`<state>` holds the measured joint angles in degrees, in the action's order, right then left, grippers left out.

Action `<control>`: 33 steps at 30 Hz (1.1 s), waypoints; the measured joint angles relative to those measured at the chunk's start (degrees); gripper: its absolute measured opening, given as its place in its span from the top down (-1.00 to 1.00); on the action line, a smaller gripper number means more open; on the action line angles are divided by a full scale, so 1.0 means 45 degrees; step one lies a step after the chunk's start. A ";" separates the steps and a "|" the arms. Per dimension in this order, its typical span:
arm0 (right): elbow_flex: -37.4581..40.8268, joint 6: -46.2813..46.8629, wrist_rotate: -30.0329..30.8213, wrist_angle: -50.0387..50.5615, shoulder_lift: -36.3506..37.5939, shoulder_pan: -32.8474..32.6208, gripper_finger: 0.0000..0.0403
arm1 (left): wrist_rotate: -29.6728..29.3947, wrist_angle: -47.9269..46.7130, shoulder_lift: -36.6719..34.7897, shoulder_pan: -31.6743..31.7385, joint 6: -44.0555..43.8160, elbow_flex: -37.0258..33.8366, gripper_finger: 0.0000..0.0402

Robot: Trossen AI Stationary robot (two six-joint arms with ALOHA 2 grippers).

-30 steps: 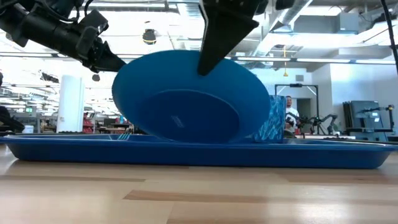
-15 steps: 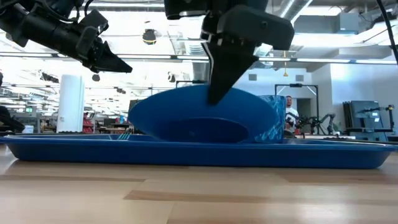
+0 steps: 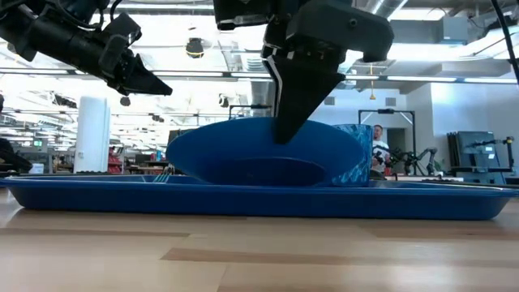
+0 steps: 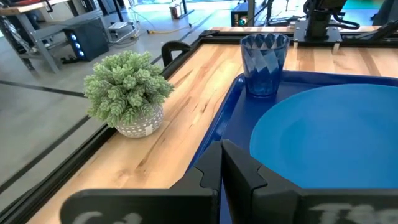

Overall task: Pick and place plate/cup/fork/spoon on tray
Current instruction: Put the blue plate to the right of the fork on the blue serving tray

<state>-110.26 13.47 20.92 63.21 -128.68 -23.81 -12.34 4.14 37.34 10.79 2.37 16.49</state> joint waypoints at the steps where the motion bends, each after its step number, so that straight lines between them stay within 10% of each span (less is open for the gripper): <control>1: 0.0005 0.0001 -0.0095 -0.0007 0.0000 0.0022 0.69 | 0.0000 0.0000 0.0000 0.0001 -0.0004 0.0000 1.00; 33: 0.0874 0.0612 -0.0333 -0.1398 -0.0005 0.0721 0.88 | 0.0000 -0.0136 0.0000 0.0004 -0.0019 0.0000 1.00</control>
<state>-106.32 16.23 19.42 56.91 -128.70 -20.57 -12.34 3.53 37.34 10.81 2.28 16.49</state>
